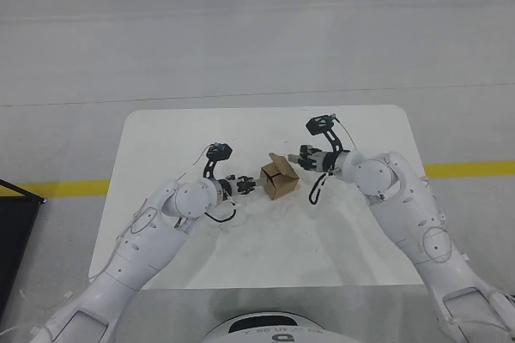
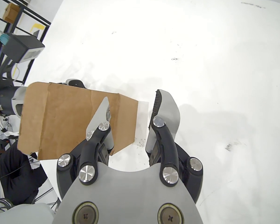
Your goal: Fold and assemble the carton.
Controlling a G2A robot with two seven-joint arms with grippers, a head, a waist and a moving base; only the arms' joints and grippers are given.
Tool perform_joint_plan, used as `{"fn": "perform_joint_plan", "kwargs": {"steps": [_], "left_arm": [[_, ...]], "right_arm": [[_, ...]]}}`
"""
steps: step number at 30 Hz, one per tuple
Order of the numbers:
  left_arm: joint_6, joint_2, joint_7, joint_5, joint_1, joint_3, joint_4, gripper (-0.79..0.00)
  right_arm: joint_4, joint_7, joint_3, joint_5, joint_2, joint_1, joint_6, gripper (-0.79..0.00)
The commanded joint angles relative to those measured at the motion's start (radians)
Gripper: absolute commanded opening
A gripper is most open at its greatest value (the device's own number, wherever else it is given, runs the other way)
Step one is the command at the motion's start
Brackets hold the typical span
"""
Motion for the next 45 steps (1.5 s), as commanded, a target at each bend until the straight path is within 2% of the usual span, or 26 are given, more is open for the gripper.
{"fn": "perform_joint_plan", "kwargs": {"steps": [1,4,12,17,21,25,27,35,37,41,45], "left_arm": [[0.0,0.001,0.003,-0.001,0.004,-0.009,-0.003,0.0],[-0.002,0.005,0.01,-0.006,0.015,-0.029,-0.013,0.0],[-0.015,0.017,-0.007,-0.009,0.059,-0.075,-0.055,-0.009],[-0.006,0.018,-0.037,0.011,0.064,-0.063,-0.064,-0.025],[0.003,0.013,-0.034,0.015,0.052,-0.05,-0.055,-0.043],[0.014,0.01,-0.029,0.023,0.043,-0.042,-0.05,-0.049],[0.015,0.009,-0.029,0.024,0.042,-0.04,-0.048,-0.046],[-0.006,0.023,-0.01,-0.006,0.082,-0.118,-0.081,-0.043],[-0.013,0.029,-0.009,-0.014,0.104,-0.146,-0.101,-0.04],[-0.028,0.04,-0.005,-0.022,0.141,-0.196,-0.133,-0.025],[-0.037,0.045,-0.005,-0.013,0.16,-0.211,-0.16,-0.015]], "right_arm": [[0.009,0.007,-0.013,-0.005,-0.003,0.012,0.007,-0.462],[0.009,-0.013,-0.018,-0.007,-0.005,0.016,0.0,-0.425],[-0.023,-0.047,0.035,0.012,0.01,-0.038,-0.092,-0.406],[-0.038,0.005,0.068,0.035,0.025,-0.074,-0.175,-0.4],[-0.048,0.039,0.062,0.036,0.028,-0.073,-0.197,-0.413],[-0.04,0.096,0.019,0.016,0.023,-0.048,-0.166,-0.388],[-0.029,0.113,-0.004,0.002,0.018,-0.028,-0.136,-0.323],[-0.022,0.077,-0.029,-0.006,0.013,-0.009,-0.136,-0.354],[-0.025,0.065,-0.024,-0.004,0.014,-0.013,-0.141,-0.397],[-0.028,0.063,-0.025,-0.005,0.015,-0.016,-0.14,-0.397],[-0.026,0.07,-0.037,-0.011,0.013,-0.008,-0.121,-0.391]]}}
